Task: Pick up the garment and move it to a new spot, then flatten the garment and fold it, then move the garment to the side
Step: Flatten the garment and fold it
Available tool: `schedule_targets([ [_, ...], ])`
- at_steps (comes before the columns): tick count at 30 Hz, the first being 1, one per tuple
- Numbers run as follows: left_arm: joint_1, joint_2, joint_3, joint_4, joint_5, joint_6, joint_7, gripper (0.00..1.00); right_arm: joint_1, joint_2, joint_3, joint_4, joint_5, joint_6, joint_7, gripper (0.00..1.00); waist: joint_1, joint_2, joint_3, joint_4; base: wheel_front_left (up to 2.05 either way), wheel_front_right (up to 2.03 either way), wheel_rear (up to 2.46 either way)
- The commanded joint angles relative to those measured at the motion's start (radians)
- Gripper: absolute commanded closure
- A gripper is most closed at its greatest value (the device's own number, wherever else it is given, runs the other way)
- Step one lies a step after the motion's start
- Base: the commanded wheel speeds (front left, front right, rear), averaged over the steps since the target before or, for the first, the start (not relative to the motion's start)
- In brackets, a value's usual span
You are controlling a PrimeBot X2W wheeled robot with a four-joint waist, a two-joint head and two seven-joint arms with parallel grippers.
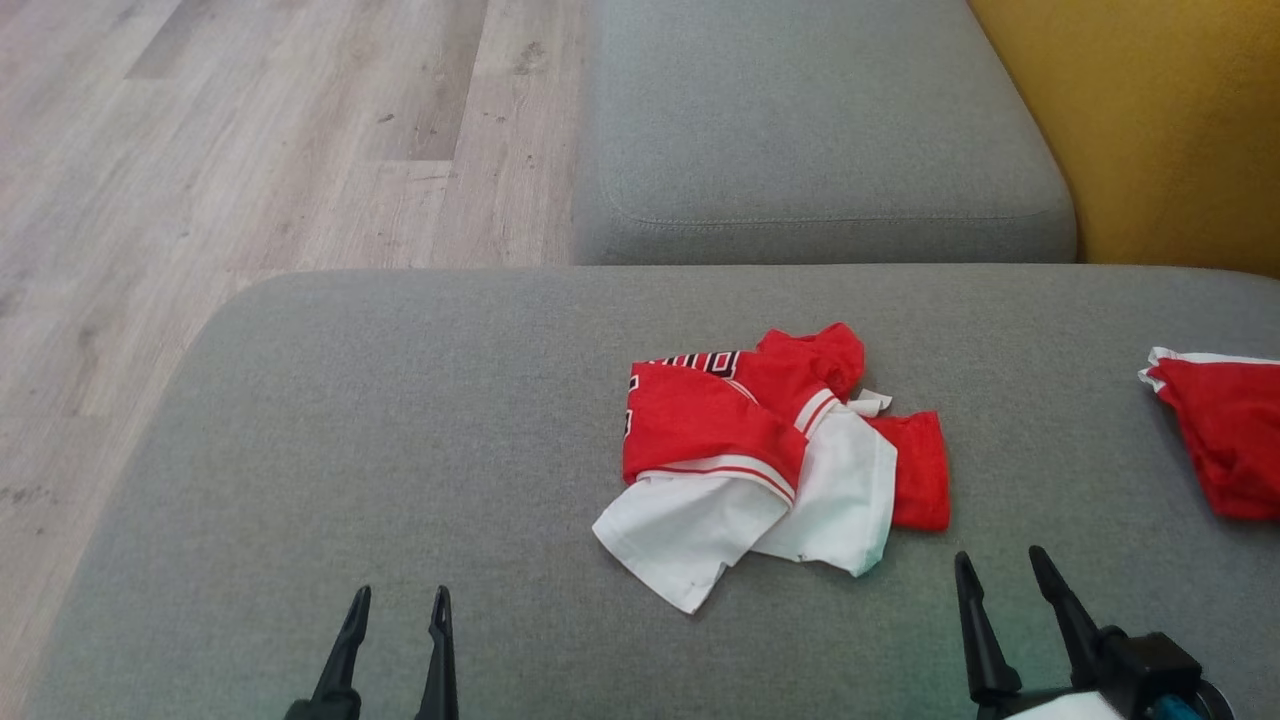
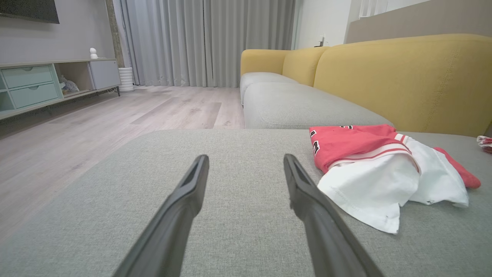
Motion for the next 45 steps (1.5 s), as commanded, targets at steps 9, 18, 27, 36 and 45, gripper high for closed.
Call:
schedule_targets([
  [9, -0.052, -0.008, 0.04, -0.022, 0.005, 0.0, -0.011, 0.0, -0.027, -0.003, 0.012, -0.035, -0.009, 0.007, -0.004, 0.0, 0.0, -0.0001, -0.01, 0.003, 0.0, 0.0, 0.0],
  [18, -0.051, -0.008, 0.037, -0.02, 0.006, 0.002, -0.011, 0.0, -0.024, -0.003, 0.017, -0.035, -0.004, 0.007, -0.004, 0.0, 0.0, -0.0001, -0.014, 0.003, 0.0, 0.0, 0.0],
  [27, -0.094, -0.008, -0.04, 0.018, 0.005, -0.025, -0.011, 0.0, -0.025, -0.003, 0.03, -0.046, -0.005, 0.007, -0.004, 0.0, 0.0, -0.0001, 0.019, -0.039, 0.0, 0.0, 0.0],
  [36, -0.294, -0.008, -0.25, 0.136, -0.013, -0.033, -0.011, 0.0, -0.061, -0.018, 0.075, -0.053, -0.022, 0.007, -0.004, 0.0, 0.0, -0.0001, 0.103, -0.158, 0.0, 0.0, 0.0],
  [45, -0.624, -0.008, -0.478, 0.368, -0.031, 0.038, -0.011, 0.0, -0.156, -0.039, 0.156, -0.059, -0.013, 0.007, -0.004, 0.0, 0.0, -0.0001, 0.257, -0.346, 0.0, 0.0, 0.0],
])
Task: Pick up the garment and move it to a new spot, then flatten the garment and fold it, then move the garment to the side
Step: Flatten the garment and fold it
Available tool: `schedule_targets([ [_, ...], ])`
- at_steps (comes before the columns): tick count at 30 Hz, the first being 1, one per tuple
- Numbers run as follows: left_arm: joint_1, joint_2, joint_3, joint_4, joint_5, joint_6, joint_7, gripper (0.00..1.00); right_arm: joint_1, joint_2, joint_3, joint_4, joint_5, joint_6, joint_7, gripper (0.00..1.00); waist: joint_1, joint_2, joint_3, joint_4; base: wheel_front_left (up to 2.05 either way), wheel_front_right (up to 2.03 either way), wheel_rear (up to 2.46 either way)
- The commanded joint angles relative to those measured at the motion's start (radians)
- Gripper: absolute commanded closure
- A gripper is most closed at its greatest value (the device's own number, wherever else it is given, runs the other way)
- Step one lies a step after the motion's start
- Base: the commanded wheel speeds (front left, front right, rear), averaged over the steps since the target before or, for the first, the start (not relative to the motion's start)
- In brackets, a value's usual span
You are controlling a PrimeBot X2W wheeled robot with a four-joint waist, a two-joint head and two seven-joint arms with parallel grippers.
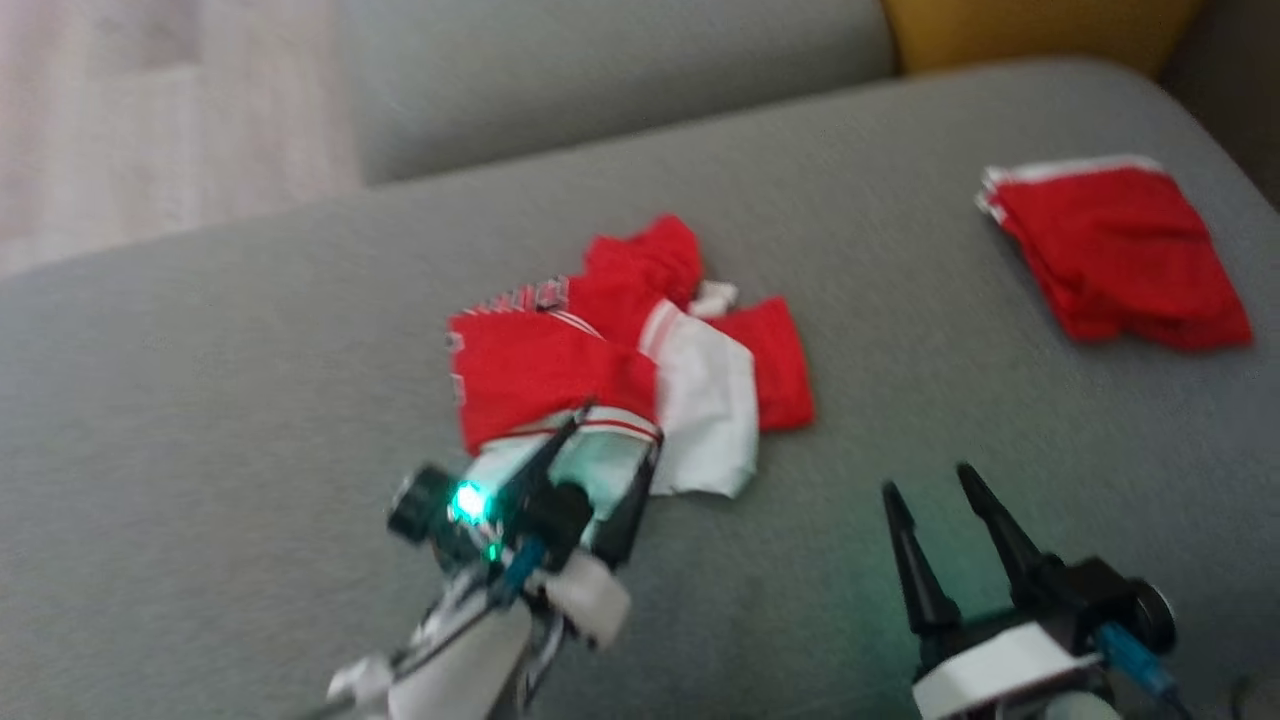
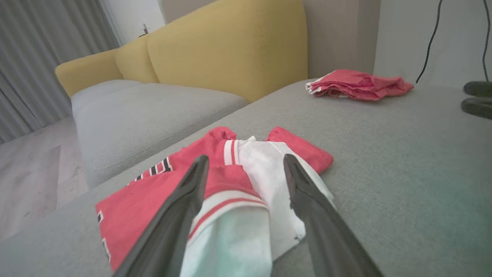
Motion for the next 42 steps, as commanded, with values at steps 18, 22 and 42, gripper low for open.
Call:
schedule_targets([
  [18, -0.37, 0.0, -0.132, 0.425, -0.052, 0.142, 0.02, 1.0, -0.119, 0.008, 0.052, -0.029, 0.012, 0.007, -0.004, 0.0, -0.0001, 0.0, 0.172, -0.163, 0.0, 0.0, 0.0],
  [22, -0.374, 0.0, -0.148, 0.393, -0.081, 0.135, -0.001, 1.0, -0.111, 0.012, 0.052, -0.021, 0.013, 0.007, -0.004, 0.0, -0.0001, 0.0, 0.141, -0.153, 0.0, 0.0, 0.0],
  [42, -0.72, 0.01, 0.077, -0.038, -0.317, 0.004, -0.009, 1.0, -0.03, 0.021, 0.021, -0.027, 0.017, 0.007, -0.004, 0.0, -0.0001, 0.0, -0.034, -0.078, 0.0, 0.0, 0.0],
])
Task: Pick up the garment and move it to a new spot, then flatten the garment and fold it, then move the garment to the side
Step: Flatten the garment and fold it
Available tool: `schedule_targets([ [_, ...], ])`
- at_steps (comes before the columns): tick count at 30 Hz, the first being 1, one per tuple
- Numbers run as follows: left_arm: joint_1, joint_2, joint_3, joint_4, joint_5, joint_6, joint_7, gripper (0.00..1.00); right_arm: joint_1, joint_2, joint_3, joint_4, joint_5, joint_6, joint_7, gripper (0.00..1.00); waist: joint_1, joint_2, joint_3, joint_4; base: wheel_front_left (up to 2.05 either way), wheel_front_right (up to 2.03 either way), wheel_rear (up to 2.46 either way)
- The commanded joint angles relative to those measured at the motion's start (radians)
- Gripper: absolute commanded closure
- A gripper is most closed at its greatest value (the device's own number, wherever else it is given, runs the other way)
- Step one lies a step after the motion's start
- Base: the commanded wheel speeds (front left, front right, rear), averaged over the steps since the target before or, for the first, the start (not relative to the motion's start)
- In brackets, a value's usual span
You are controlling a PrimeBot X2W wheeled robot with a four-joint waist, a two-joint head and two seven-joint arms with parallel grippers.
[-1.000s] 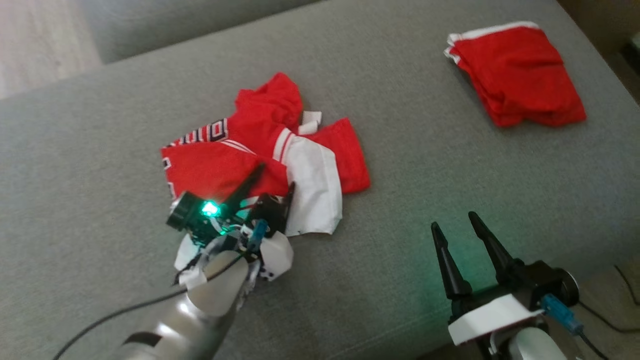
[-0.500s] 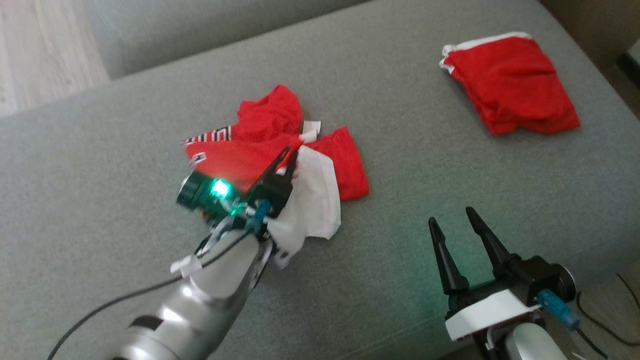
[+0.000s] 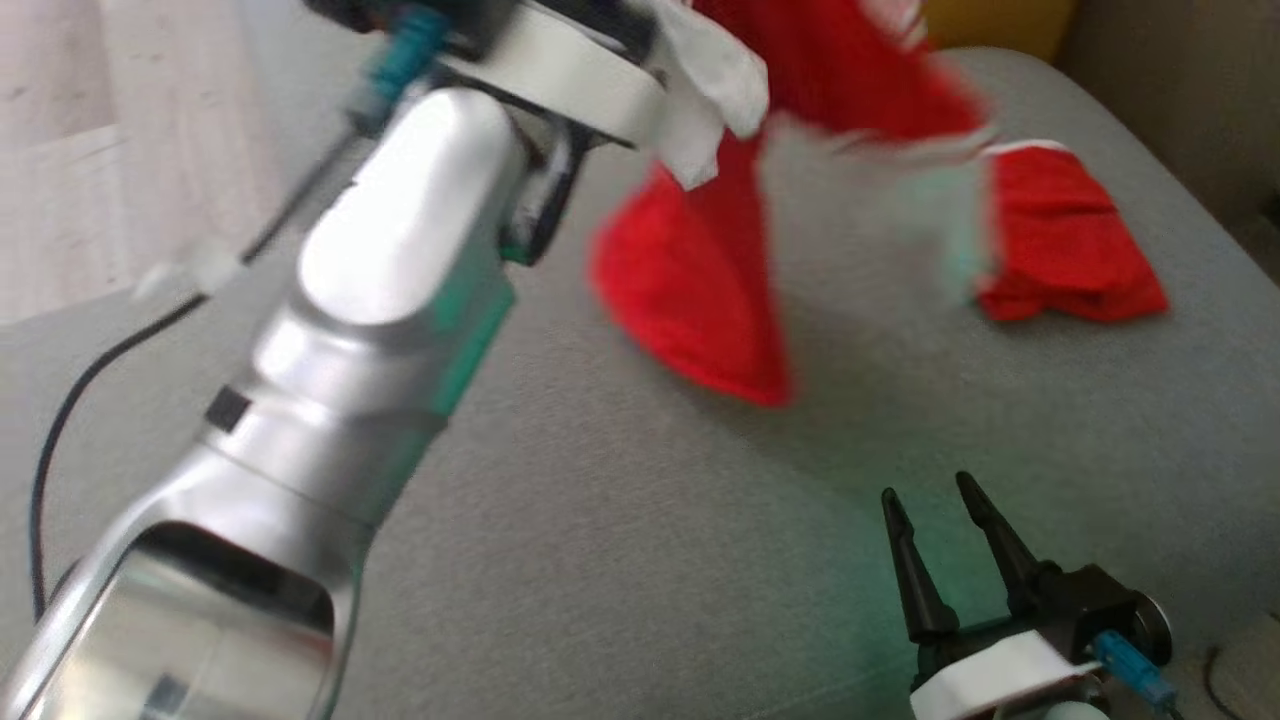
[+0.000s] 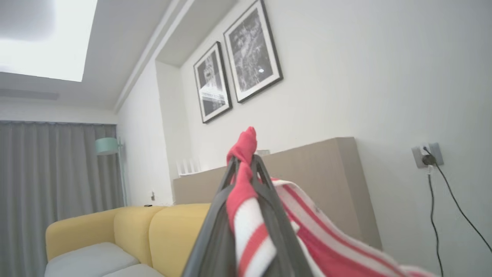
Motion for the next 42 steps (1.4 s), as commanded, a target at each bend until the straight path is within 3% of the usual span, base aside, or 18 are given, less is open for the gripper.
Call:
schedule_targets([
  [1, 0.003, 0.048, 0.067, -0.003, -0.026, -0.009, -0.004, 1.0, -0.028, 0.006, 0.022, -0.037, 0.008, 0.007, -0.004, 0.0, 0.0001, -0.0001, -0.009, 0.045, 0.0, 0.0, 0.0],
  [4, 0.102, 0.067, 0.129, 0.002, -0.062, -0.032, -0.004, 1.0, -0.023, 0.007, 0.017, -0.04, 0.008, 0.007, -0.004, 0.0, 0.0001, -0.0001, -0.003, 0.088, 0.0, 0.0, 0.0],
  [10, 0.465, 0.084, 0.237, 0.034, -0.093, -0.074, -0.004, 1.0, -0.033, 0.008, 0.008, -0.049, 0.005, 0.007, -0.004, 0.0, 0.0001, -0.0001, 0.032, 0.147, 0.0, 0.0, 0.0],
  [11, 0.519, 0.088, 0.255, 0.043, -0.085, -0.071, -0.004, 0.91, -0.035, 0.008, 0.006, -0.05, 0.003, 0.007, -0.004, 0.0, 0.0001, -0.0001, 0.037, 0.155, 0.0, 0.0, 0.0],
  [12, 0.567, 0.092, 0.274, 0.051, -0.072, -0.066, -0.004, 0.5, -0.037, 0.008, 0.006, -0.05, 0.001, 0.007, -0.004, 0.0, 0.0001, -0.0001, 0.041, 0.161, 0.0, 0.0, 0.0],
  [13, 0.612, 0.093, 0.299, 0.054, -0.063, -0.057, -0.004, 0.0, -0.038, 0.008, 0.006, -0.05, 0.0, 0.007, -0.004, 0.0, 0.0001, -0.0001, 0.043, 0.166, 0.0, 0.0, 0.0],
  [20, 0.853, 0.095, 0.436, -0.03, 0.067, -0.004, -0.004, 0.0, -0.017, -0.006, -0.015, -0.052, -0.001, 0.007, -0.004, 0.0, 0.0001, -0.0001, 0.031, 0.212, 0.0, 0.0, 0.0],
  [27, 1.013, 0.069, 0.461, -0.148, 0.199, 0.001, -0.004, 0.0, 0.008, -0.007, -0.02, -0.051, 0.001, 0.007, -0.004, 0.0, 0.0001, -0.0001, 0.01, 0.247, 0.0, 0.0, 0.0],
  [31, 1.045, 0.056, 0.468, -0.133, 0.219, 0.019, -0.004, 0.0, 0.011, -0.007, -0.015, -0.05, 0.003, 0.007, -0.004, 0.0, 0.0001, -0.0001, 0.008, 0.253, 0.0, 0.0, 0.0],
  [37, 1.001, 0.07, 0.501, -0.011, 0.277, 0.092, -0.004, 0.0, 0.006, -0.017, 0.003, -0.047, 0.008, 0.007, -0.004, 0.0, 0.0001, -0.0001, 0.02, 0.245, 0.0, 0.0, 0.0],
  [42, 0.945, 0.071, 0.533, 0.077, 0.268, 0.09, -0.004, 0.0, 0.001, -0.028, 0.008, -0.045, 0.01, 0.007, -0.004, 0.0, 0.0001, -0.0001, 0.039, 0.231, 0.0, 0.0, 0.0],
])
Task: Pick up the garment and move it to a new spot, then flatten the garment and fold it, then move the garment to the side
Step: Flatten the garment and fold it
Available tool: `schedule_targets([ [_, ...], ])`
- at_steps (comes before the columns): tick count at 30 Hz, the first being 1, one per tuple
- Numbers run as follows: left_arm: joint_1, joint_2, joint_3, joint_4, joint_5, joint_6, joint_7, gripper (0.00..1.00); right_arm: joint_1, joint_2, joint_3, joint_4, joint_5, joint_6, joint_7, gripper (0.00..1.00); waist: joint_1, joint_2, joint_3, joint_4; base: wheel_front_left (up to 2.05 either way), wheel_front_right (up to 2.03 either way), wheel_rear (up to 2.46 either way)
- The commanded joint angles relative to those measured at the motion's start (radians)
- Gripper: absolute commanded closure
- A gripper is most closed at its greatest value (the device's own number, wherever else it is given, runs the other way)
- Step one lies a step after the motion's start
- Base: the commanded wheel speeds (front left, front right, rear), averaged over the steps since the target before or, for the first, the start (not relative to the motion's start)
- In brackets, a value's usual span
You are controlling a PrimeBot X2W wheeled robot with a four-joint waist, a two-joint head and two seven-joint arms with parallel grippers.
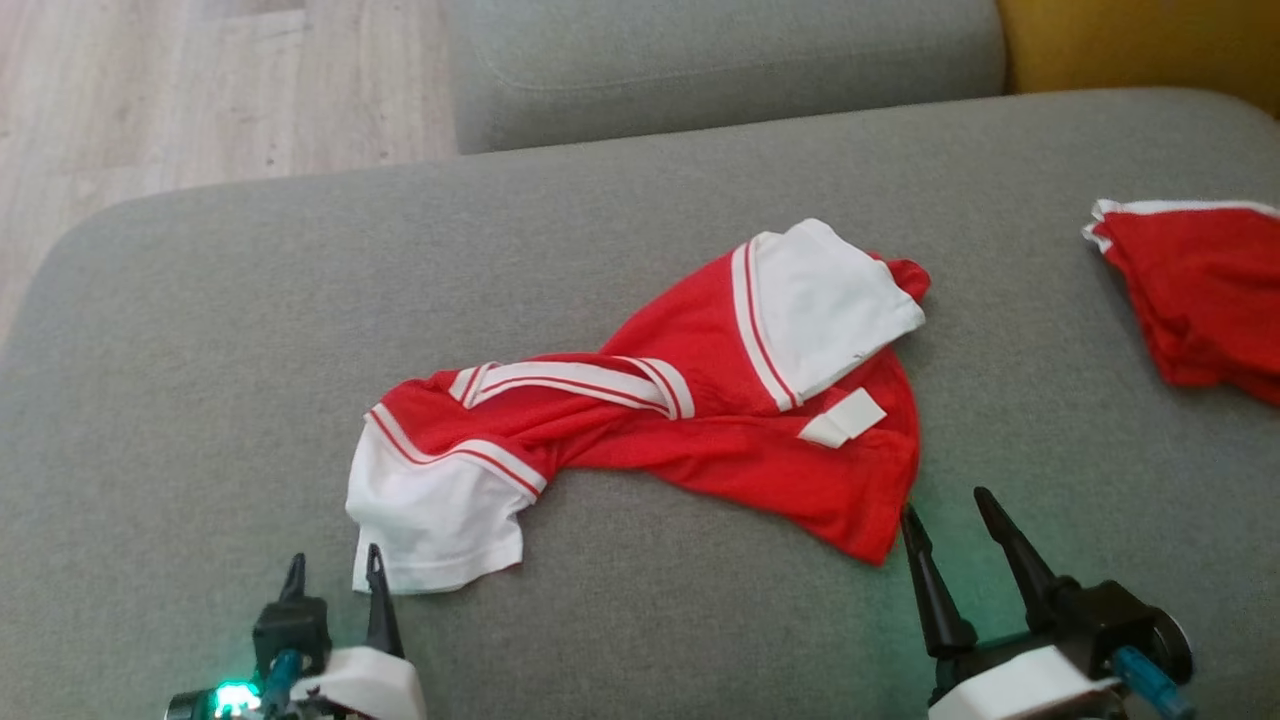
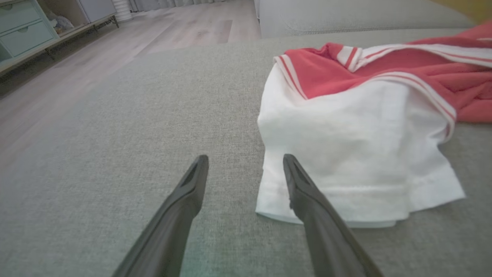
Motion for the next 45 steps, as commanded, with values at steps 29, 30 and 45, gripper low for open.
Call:
schedule_targets([
  [29, -0.095, 0.029, 0.062, -0.277, 0.053, -0.12, -0.005, 1.0, -0.253, -0.008, 0.04, 0.338, 0.203, 0.007, -0.004, 0.0, 0.0, 0.0, 0.04, 0.092, 0.0, 0.0, 0.0],
  [30, -0.097, 0.028, 0.061, -0.281, 0.056, -0.121, -0.005, 1.0, -0.265, -0.011, 0.048, 0.354, 0.213, 0.007, -0.004, 0.0, 0.0, 0.0, 0.042, 0.095, 0.0, 0.0, 0.0],
  [45, -0.097, 0.022, 0.101, -0.34, 0.045, -0.129, -0.005, 1.0, -0.307, -0.048, 0.064, 0.341, 0.254, 0.007, -0.004, 1.0, 0.0, 0.0, 0.013, 0.095, 0.0, 0.0, 0.0],
])
